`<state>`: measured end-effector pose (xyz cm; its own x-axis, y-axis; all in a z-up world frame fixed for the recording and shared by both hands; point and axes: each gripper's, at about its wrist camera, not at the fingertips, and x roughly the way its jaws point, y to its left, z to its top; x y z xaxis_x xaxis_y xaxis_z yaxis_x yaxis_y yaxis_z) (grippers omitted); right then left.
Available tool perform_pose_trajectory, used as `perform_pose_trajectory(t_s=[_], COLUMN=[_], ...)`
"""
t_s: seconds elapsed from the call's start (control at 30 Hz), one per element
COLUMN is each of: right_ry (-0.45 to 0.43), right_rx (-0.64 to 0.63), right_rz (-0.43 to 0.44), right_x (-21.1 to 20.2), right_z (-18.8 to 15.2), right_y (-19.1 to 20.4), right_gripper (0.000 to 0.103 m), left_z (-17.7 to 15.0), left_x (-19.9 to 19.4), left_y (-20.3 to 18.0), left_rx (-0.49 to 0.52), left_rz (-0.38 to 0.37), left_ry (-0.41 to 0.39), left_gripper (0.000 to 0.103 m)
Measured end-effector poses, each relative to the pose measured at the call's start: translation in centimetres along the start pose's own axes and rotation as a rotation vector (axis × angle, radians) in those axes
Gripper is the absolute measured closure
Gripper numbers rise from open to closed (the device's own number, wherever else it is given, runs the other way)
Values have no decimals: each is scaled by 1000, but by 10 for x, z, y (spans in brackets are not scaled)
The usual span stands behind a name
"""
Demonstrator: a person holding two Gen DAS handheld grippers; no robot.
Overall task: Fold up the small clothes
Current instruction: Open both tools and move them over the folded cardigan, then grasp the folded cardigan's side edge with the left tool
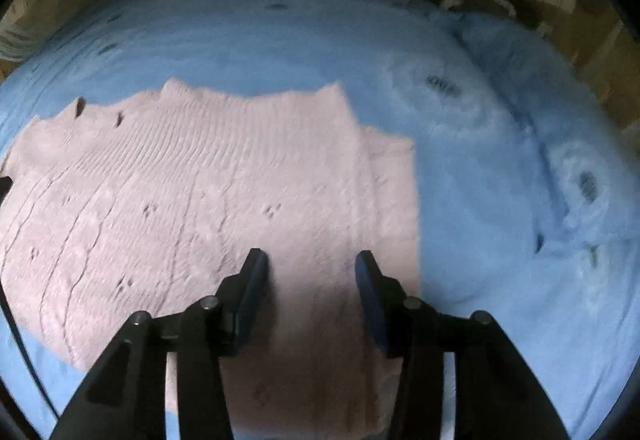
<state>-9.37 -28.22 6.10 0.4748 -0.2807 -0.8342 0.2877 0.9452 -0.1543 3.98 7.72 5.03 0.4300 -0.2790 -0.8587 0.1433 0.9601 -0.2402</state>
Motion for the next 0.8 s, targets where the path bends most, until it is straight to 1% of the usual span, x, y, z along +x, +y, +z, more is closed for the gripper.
perform_pose_trajectory(t_s=[0.03,0.07,0.1,0.13,0.17,0.2,0.23,0.27,0.3,0.37,0.43,0.47,0.53,0.57,0.6,0.67,0.73,0.8], right_ry=[-24,-50,-73,-89,-105,-128,-155,-179,-203,-220,-218,-217,-216,-212,-203,-193,-179,-146], right_rx=[-1,3,15,30,40,39,27,13,-6,-32,-56,-63,-81,-92,-110,-138,-194,-240], right_rz=[-9,-3,15,35,51,66,77,86,98,124,172,192,234,247,263,273,256,228], right_x=[-8,-17,-27,-36,-45,-54,-64,-71,-79,-86,-90,-91,-89,-87,-84,-78,-71,-60], right_z=[2,3,5,7,8,7,6,5,3,2,4,4,8,10,10,5,-6,-13], right_y=[3,4,4,6,7,11,19,27,36,54,78,90,112,122,134,145,156,164], right_gripper=[55,55,55,53,52,50,45,39,37,33,33,32,32,32,32,32,32,32], left_z=[0,0,0,-1,-5,-11,-16,-24,-28,-33,-37,-42,-48,-49,-53,-60,-67,-73], left_x=[-7,-19,-31,-42,-61,-76,-88,-103,-109,-115,-116,-117,-110,-105,-98,-83,-70,-50], left_y=[1,2,4,6,11,18,25,34,41,53,56,59,63,66,73,83,90,96], left_rx=[0,-4,-4,2,4,-9,-25,-46,-57,-80,-70,-52,-45,-57,-94,-163,-202,-228], left_rz=[-14,-49,-87,-114,-127,-135,-144,-165,-181,-212,-259,-281,-294,-294,-302,-342,-360,-335], left_ry=[-21,-40,-50,-51,-51,-73,-99,-137,-144,-116,-99,-105,-113,-111,-110,-112,-91,-28], left_gripper=[90,90,90,87,78,71,57,49,49,49,49,48,48,48,48,48,48,49])
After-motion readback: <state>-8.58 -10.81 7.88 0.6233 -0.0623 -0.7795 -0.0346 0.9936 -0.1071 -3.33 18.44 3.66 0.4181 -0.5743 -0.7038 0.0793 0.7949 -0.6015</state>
